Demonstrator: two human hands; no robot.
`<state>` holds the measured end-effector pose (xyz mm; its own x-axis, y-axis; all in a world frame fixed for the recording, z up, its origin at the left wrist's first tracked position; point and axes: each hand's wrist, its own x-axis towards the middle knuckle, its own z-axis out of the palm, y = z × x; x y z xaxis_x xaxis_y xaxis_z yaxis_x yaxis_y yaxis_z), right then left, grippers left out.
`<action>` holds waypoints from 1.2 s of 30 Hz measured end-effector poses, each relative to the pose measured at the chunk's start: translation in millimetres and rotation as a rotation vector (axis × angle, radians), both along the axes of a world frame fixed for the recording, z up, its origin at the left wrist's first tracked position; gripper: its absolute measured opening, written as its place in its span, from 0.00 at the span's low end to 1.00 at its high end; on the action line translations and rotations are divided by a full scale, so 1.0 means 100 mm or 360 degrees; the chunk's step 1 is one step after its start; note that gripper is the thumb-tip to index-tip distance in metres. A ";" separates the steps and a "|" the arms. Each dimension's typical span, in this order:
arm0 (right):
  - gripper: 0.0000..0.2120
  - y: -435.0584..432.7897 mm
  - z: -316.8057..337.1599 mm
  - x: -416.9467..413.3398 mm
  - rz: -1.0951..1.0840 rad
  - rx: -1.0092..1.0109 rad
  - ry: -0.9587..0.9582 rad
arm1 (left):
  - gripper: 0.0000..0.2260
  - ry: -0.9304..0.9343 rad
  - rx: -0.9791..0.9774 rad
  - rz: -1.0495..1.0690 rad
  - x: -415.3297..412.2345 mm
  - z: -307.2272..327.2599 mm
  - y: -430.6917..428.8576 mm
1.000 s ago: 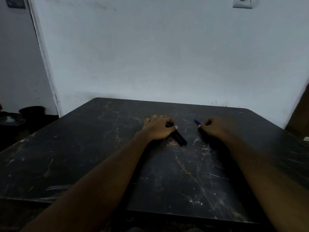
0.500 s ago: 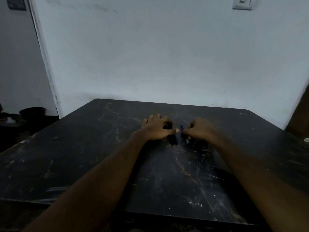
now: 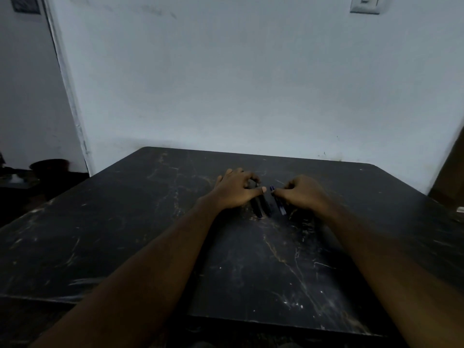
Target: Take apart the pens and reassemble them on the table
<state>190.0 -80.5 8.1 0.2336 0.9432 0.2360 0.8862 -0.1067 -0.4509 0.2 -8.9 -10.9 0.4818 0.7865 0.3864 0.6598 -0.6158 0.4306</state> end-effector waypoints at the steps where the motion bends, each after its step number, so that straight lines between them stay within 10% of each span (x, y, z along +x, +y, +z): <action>1: 0.20 0.00 -0.01 0.01 0.0007 0.0020 0.0022 | 0.17 -0.0037 0.0006 -0.0016 0.00 0.00 0.00; 21: 0.10 0.08 -0.10 0.07 0.0045 0.0123 0.0212 | 0.18 0.0399 0.0381 -0.0104 0.12 -0.04 -0.04; 36: 0.12 0.09 -0.03 0.10 0.0058 0.0178 0.0122 | 0.16 0.0012 0.0261 -0.0071 0.08 0.00 -0.03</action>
